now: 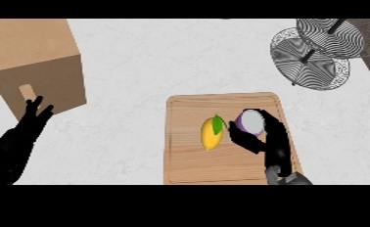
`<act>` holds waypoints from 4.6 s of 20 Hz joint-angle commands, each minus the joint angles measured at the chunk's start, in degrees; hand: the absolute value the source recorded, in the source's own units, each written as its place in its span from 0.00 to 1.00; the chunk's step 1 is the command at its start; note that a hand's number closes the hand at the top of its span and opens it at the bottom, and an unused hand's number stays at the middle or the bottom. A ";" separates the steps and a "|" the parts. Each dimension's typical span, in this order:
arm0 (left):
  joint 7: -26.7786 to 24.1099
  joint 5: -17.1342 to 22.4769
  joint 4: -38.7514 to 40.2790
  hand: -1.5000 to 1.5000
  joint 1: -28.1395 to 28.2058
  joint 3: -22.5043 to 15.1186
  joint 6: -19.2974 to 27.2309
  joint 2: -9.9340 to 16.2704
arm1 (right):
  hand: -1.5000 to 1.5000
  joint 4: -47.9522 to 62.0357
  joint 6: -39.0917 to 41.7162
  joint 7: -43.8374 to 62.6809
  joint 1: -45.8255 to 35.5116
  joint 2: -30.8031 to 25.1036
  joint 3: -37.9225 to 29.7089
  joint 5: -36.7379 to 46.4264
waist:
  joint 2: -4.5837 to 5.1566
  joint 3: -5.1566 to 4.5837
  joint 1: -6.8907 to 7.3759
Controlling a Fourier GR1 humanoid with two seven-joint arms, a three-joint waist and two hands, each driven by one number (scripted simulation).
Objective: Pick the can from the cutting board and place it in the tiered basket
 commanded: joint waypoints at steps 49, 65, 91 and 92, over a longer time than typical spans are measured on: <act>3.09 -1.25 9.70 0.50 -5.28 1.52 -5.20 -1.52 | 1.00 64.65 15.39 9.02 -76.11 -4.97 -23.52 53.42 | 1.84 -0.82 2.04; 3.94 -3.42 9.65 0.50 -6.16 1.19 -3.78 -3.69 | 1.00 76.38 12.48 -10.18 -70.29 -15.95 -25.39 54.32 | 2.14 -1.25 1.77; 5.17 -6.21 8.74 0.50 -5.60 1.01 -3.43 -5.76 | 1.00 89.79 43.71 -16.89 -78.13 -23.24 -25.73 55.44 | 2.00 -0.77 2.96; 6.48 -5.64 8.77 0.50 -7.27 1.11 -4.24 -5.31 | 0.00 89.98 43.21 -15.64 -76.80 -23.57 -27.21 53.98 | 2.27 -0.72 2.91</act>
